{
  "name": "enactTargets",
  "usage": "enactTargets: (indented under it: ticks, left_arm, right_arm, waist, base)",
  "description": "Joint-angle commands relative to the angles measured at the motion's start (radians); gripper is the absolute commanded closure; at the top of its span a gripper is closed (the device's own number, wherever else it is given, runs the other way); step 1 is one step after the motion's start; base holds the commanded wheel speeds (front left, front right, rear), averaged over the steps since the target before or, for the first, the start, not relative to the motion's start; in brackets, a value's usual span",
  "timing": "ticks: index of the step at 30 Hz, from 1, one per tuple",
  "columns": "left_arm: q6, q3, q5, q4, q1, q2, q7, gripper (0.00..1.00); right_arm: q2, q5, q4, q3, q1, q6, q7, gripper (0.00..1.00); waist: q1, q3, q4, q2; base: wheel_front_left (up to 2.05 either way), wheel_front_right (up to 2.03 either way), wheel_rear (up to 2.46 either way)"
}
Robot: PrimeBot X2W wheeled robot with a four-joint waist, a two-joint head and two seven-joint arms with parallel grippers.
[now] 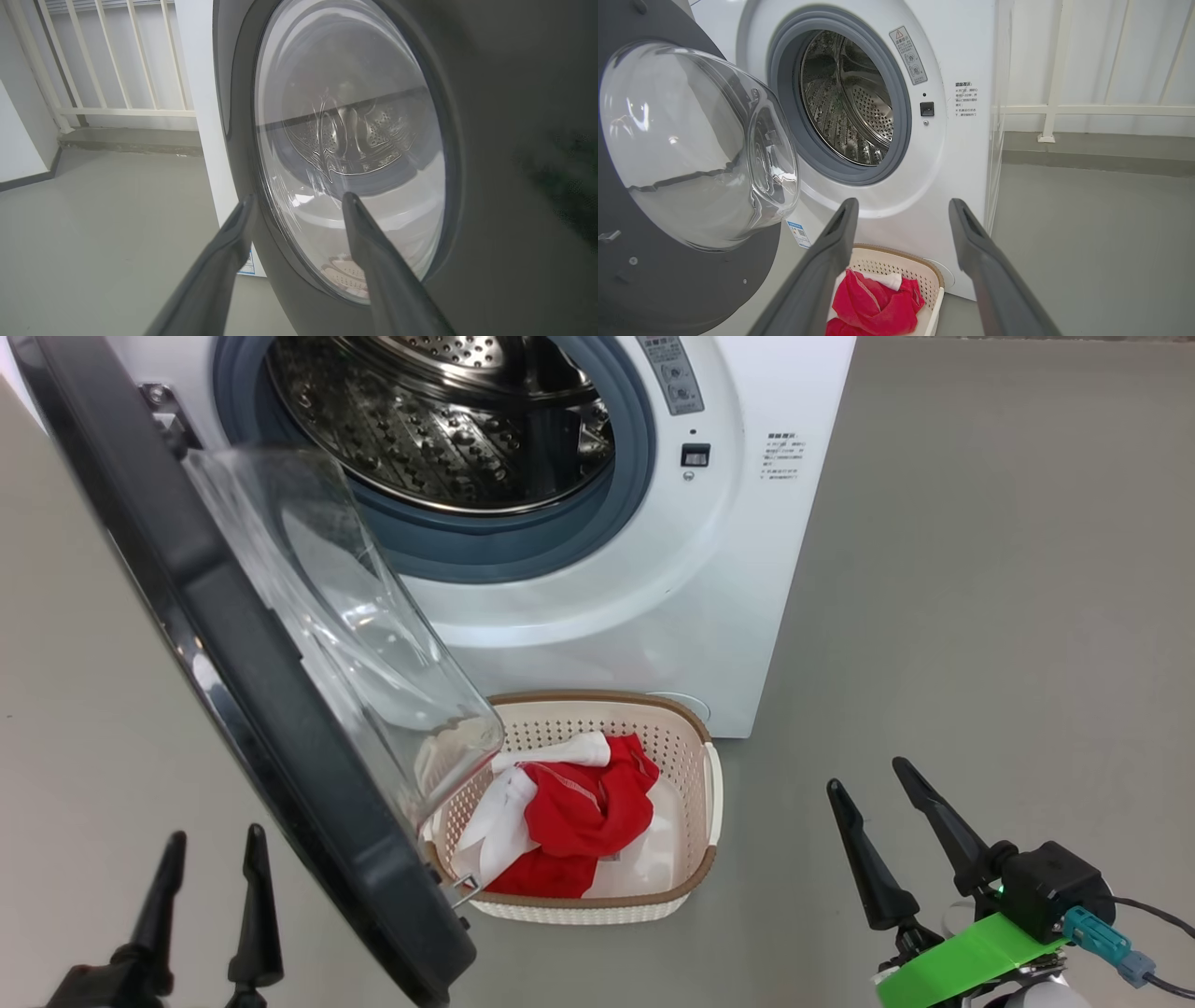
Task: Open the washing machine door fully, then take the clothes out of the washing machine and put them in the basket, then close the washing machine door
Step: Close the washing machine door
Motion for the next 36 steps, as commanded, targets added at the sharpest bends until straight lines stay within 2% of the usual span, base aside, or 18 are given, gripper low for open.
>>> enactTargets:
  ticks: [1, 2, 3, 10, 16, 20, 23, 27, 33, 36]
  left_arm:
    - [-0.005, 0.031, 0.008, -0.015, -0.002, 0.007, -0.012, 0.55]
    - [-0.006, 0.029, 0.005, -0.013, -0.004, 0.006, -0.012, 0.87]
    - [-0.008, 0.030, -0.002, -0.015, -0.007, 0.004, -0.012, 1.00]
    - [-0.029, 0.056, -0.147, -0.086, -0.038, -0.005, 0.010, 1.00]
    - [-0.040, 0.104, -0.385, -0.212, -0.068, -0.012, 0.109, 1.00]
    - [-0.029, 0.130, -0.643, -0.285, -0.095, -0.016, 0.196, 1.00]
    - [0.013, 0.138, -0.849, -0.335, -0.107, -0.017, 0.275, 1.00]
    - [0.101, 0.146, -1.084, -0.405, -0.112, -0.018, 0.380, 1.00]
    - [0.226, 0.169, -1.300, -0.505, -0.113, -0.018, 0.505, 1.00]
    - [0.272, 0.177, -1.365, -0.554, -0.108, -0.018, 0.546, 1.00]
  right_arm:
    - [-0.010, -0.007, -0.023, 0.020, -0.025, 0.006, -0.006, 0.00]
    - [-0.011, -0.007, -0.024, 0.020, -0.024, 0.006, -0.006, 0.00]
    - [-0.011, -0.008, -0.024, 0.019, -0.023, 0.006, -0.006, 0.00]
    - [-0.009, -0.008, -0.022, 0.021, -0.018, 0.006, -0.006, 0.00]
    - [-0.006, -0.007, -0.025, 0.021, -0.019, 0.006, -0.006, 0.00]
    - [-0.003, -0.007, -0.025, 0.021, -0.024, 0.006, -0.006, 0.00]
    - [-0.002, -0.006, -0.026, 0.021, -0.028, 0.006, -0.006, 0.00]
    - [-0.002, -0.004, -0.026, 0.019, -0.031, 0.006, -0.006, 0.00]
    - [0.001, -0.002, -0.024, 0.020, -0.035, 0.006, -0.006, 0.00]
    - [0.003, -0.002, -0.026, 0.019, -0.036, 0.006, -0.006, 0.00]
  waist:
    - [0.0000, -0.001, 0.001, 0.0000]
    - [0.0000, -0.001, 0.001, 0.0000]
    - [0.0000, -0.001, 0.002, 0.0000]
    - [0.0000, -0.007, 0.010, 0.0000]
    - [0.0000, -0.002, 0.013, 0.0000]
    - [0.0000, 0.007, 0.011, 0.0000]
    - [0.0000, 0.012, 0.008, 0.0000]
    - [0.0000, 0.017, 0.002, 0.0000]
    - [0.0000, 0.022, -0.009, 0.0000]
    - [0.0000, 0.027, -0.013, 0.0000]
  base:
    - [0.00, 0.00, 0.00]
    - [0.00, 0.00, 0.00]
    - [0.00, 0.00, 0.00]
    - [0.00, 0.00, 0.00]
    - [0.00, 0.00, 0.00]
    - [0.00, 0.00, 0.00]
    - [0.00, 0.00, 0.00]
    - [0.00, 0.00, 0.00]
    - [0.00, 0.00, 0.00]
    - [0.00, 0.00, 0.00]
